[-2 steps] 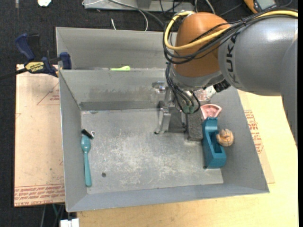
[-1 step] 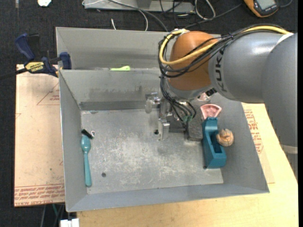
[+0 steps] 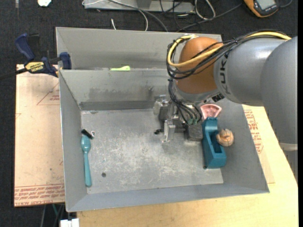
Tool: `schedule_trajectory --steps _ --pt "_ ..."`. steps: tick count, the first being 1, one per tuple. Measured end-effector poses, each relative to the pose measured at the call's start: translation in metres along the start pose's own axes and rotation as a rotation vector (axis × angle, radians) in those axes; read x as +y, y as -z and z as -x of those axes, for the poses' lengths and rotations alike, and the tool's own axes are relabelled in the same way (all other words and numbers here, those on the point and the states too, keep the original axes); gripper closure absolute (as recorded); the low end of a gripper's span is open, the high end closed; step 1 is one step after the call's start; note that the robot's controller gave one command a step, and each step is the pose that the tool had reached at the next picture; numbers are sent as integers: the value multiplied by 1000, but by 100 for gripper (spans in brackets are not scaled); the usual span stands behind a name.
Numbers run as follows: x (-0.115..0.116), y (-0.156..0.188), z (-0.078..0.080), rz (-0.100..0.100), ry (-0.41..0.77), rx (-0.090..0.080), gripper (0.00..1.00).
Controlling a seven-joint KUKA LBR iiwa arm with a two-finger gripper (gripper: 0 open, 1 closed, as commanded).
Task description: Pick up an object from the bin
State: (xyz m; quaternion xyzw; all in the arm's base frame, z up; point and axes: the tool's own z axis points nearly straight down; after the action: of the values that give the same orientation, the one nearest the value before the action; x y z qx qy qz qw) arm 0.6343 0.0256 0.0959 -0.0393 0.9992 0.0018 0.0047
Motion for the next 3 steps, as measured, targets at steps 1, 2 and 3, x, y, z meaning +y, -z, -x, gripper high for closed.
schedule_trajectory --steps 1,2,3 --pt "-24 -11 4 0 -162 -2 0" --pt "-36 -17 7 0 109 -4 0" --pt "-87 -25 -3 0 -197 -5 100"
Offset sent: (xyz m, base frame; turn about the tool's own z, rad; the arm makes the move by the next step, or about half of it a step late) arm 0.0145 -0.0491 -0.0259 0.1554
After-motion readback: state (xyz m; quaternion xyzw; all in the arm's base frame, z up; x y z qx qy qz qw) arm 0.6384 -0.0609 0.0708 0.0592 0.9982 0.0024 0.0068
